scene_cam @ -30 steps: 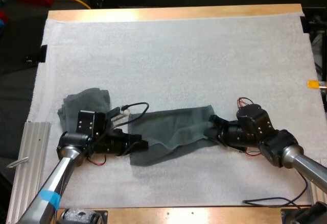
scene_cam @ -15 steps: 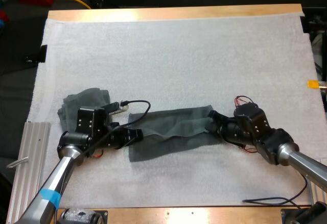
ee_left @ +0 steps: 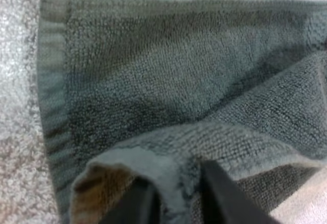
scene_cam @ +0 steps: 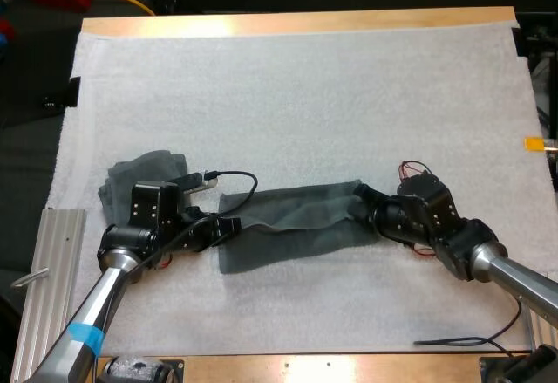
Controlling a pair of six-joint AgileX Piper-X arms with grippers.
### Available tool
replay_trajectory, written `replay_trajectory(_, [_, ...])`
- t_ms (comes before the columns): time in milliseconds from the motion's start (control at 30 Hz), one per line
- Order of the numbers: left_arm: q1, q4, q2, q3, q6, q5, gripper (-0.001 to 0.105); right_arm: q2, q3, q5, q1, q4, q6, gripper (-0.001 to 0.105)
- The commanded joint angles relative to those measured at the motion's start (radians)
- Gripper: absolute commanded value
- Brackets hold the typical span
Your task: Pick towel from pile, fold and stack
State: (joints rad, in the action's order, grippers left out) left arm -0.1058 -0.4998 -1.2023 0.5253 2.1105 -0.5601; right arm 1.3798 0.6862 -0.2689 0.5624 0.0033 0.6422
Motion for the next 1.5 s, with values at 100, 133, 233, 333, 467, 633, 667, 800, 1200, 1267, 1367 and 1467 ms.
replay_trajectory(100, [-0.001, 0.029, 0.001, 0.004, 0.002, 0.01, 0.049, 0.003, 0.006, 0.011, -0.004, -0.064, 0.0, 0.003])
replay_trajectory(133, [-0.001, 0.034, 0.001, 0.004, 0.002, 0.007, 0.055, 0.003, 0.006, 0.011, -0.004, -0.071, 0.0, 0.004])
replay_trajectory(233, [-0.001, 0.049, 0.001, 0.004, 0.002, -0.002, 0.07, 0.003, 0.006, 0.011, -0.004, -0.082, 0.0, 0.019])
replay_trajectory(333, [-0.001, 0.064, 0.001, 0.004, 0.002, -0.027, 0.069, 0.003, 0.006, 0.022, -0.004, -0.082, 0.0, 0.041])
replay_trajectory(467, [-0.001, 0.083, 0.001, 0.004, 0.002, -0.062, 0.069, 0.003, 0.006, 0.034, -0.004, -0.087, 0.0, 0.066])
replay_trajectory(633, [-0.001, 0.085, 0.001, 0.004, 0.002, -0.119, 0.069, 0.003, 0.006, 0.024, -0.004, -0.121, 0.031, 0.069])
replay_trajectory(667, [-0.001, 0.085, 0.001, 0.004, 0.002, -0.145, 0.069, 0.003, 0.006, 0.017, -0.004, -0.131, 0.052, 0.069])
replay_trajectory(800, [-0.001, 0.08, 0.013, 0.004, 0.002, -0.216, 0.068, 0.002, 0.006, -0.018, -0.004, -0.149, 0.126, 0.069])
replay_trajectory(1200, [-0.001, 0.026, 0.267, 0.004, 0.0, -0.217, 0.068, -0.083, 0.006, -0.027, -0.004, 0.006, 0.321, 0.069])
replay_trajectory(1267, [-0.001, -0.002, 0.319, 0.004, 0.0, -0.217, 0.068, -0.109, 0.006, -0.015, -0.004, 0.077, 0.365, 0.069])
replay_trajectory(1367, [-0.001, -0.053, 0.394, 0.004, 0.0, -0.217, 0.068, -0.147, 0.006, 0.002, -0.004, 0.161, 0.413, 0.069])
replay_trajectory(1467, [-0.001, -0.104, 0.454, 0.004, 0.0, -0.217, 0.068, -0.19, 0.006, 0.003, -0.004, 0.223, 0.454, 0.069])
